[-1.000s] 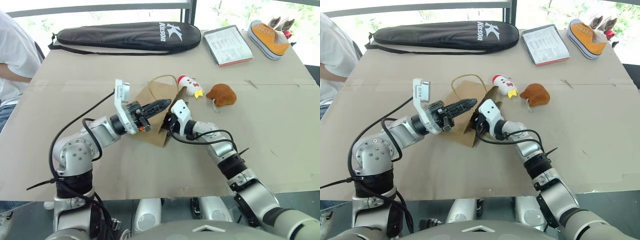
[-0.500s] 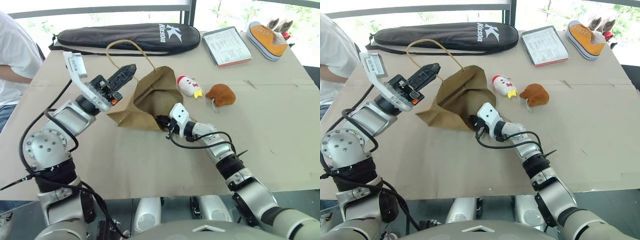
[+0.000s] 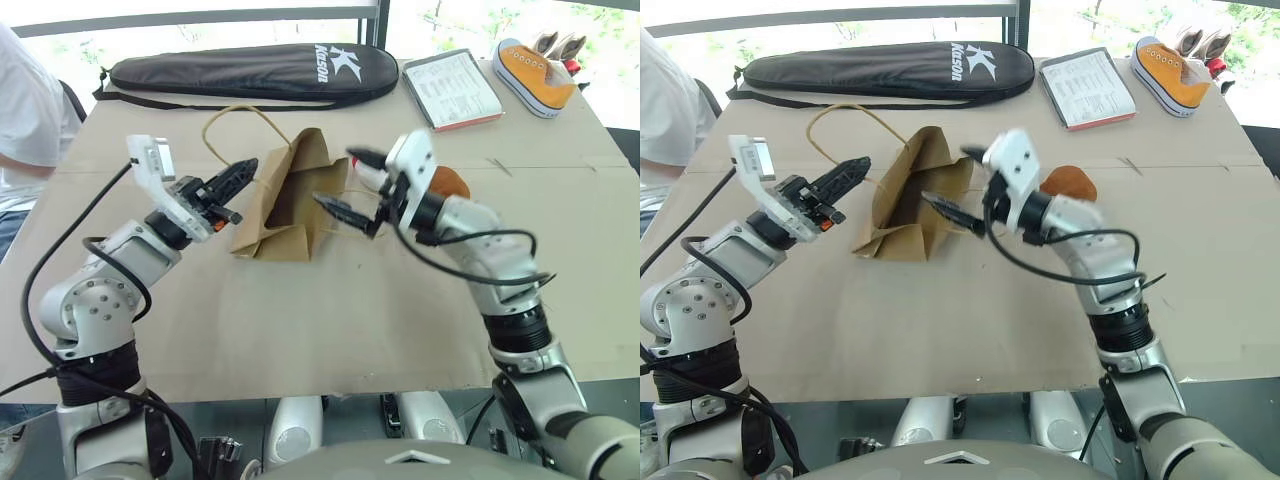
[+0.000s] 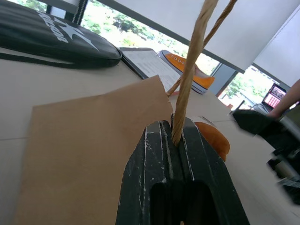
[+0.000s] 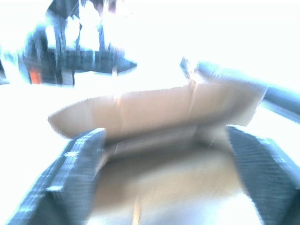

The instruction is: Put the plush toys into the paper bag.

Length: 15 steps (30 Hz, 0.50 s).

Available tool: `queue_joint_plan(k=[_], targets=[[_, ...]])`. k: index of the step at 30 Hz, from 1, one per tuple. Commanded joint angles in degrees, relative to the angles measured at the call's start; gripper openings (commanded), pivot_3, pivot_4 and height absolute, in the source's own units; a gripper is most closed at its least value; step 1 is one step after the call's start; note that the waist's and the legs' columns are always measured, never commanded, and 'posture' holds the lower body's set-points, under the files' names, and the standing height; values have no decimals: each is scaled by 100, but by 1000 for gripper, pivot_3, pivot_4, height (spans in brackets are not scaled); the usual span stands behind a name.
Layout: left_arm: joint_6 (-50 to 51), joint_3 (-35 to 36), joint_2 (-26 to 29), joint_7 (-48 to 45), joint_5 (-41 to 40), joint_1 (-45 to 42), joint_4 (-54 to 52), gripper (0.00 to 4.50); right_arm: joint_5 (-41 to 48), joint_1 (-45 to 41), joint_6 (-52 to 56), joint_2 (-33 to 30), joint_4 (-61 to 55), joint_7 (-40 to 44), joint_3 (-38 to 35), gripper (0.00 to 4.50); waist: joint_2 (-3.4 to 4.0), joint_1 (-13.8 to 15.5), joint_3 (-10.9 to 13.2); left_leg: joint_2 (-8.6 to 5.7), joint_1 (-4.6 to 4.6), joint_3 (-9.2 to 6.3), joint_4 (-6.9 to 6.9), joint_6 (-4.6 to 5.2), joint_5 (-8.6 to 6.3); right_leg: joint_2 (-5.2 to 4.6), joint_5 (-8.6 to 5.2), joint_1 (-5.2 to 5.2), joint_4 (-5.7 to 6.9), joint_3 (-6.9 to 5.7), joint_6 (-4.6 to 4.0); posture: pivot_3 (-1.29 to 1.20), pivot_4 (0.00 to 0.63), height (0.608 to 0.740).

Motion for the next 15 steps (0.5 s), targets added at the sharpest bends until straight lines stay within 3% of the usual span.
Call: queue_joint_plan(k=[1,4,10,15], targets=[[-139,242,95,-2,44,157,-223,0,-479,-701,508,-275,573,-655,-160,4461,0,1,0,0,0,3,0,0,0,-1,0,0,-2,2,0,0,150,740],[-204,307,125,36,83,283,-347,0,-984,-1310,447,-433,1937,-856,55,4461,-1,5,0,-8,-1,12,0,0,0,-6,0,-4,-6,10,-1,0,150,740],[-419,144,264,-49,526,626,-827,0,-1449,-2419,-481,45,5442,-626,254,4461,-3,-22,-1,-10,-3,65,-33,2,0,-6,2,-10,-40,28,-2,0,150,740],[-470,138,163,127,556,783,-1200,0,-1755,-2824,-1333,175,6855,-539,250,2143,-3,-6,-1,-6,-17,67,-60,2,-2,-9,3,-17,-82,29,-1,0,150,740]])
